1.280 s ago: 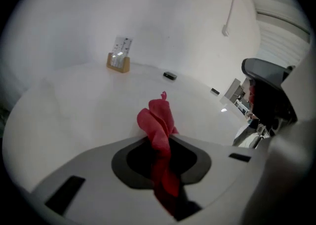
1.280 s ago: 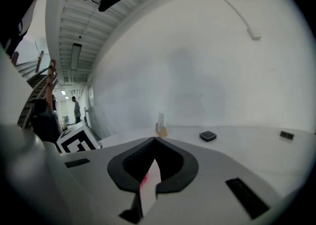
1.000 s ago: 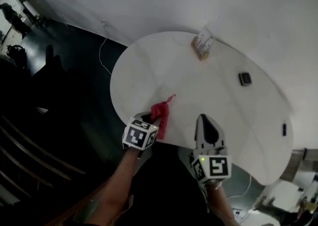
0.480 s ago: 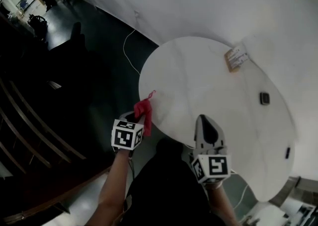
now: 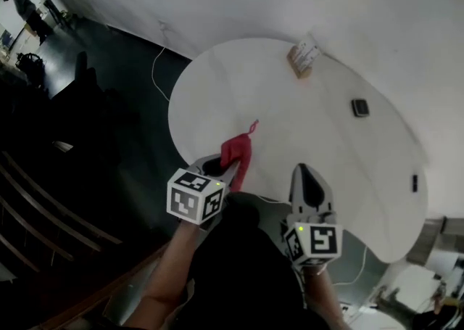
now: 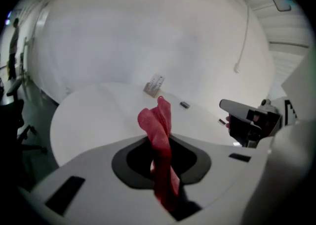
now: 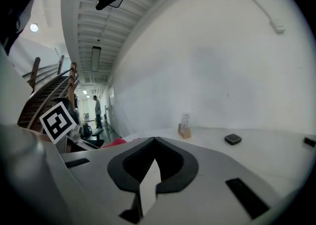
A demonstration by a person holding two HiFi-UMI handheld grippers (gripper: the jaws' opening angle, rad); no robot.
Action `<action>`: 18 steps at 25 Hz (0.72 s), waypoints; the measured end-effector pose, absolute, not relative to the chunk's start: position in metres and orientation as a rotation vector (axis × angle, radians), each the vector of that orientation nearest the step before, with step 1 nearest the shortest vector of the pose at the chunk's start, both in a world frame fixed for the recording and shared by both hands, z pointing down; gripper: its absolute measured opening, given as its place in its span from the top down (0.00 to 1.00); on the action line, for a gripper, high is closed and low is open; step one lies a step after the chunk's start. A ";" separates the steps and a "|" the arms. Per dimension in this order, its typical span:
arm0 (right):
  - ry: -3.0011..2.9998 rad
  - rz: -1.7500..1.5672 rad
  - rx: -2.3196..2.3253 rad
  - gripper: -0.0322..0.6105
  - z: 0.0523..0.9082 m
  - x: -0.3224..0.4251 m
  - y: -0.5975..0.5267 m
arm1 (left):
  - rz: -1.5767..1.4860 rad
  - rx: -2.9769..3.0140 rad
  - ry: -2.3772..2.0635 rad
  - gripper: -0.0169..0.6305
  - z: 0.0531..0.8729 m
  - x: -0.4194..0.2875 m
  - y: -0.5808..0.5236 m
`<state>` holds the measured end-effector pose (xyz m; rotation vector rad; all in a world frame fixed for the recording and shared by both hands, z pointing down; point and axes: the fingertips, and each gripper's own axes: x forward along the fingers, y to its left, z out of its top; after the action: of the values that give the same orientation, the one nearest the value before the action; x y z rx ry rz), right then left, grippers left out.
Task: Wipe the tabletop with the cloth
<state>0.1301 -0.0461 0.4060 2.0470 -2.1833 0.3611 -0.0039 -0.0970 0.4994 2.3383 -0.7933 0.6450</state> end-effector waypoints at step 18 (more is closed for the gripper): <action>-2.032 0.431 2.191 0.95 0.424 0.197 0.009 | 0.985 2.400 -0.612 0.88 0.577 0.099 -0.009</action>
<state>0.1974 0.0088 0.4236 2.1905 -2.0322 0.4310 0.0992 -0.0095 0.5773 2.4005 -0.6124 0.9853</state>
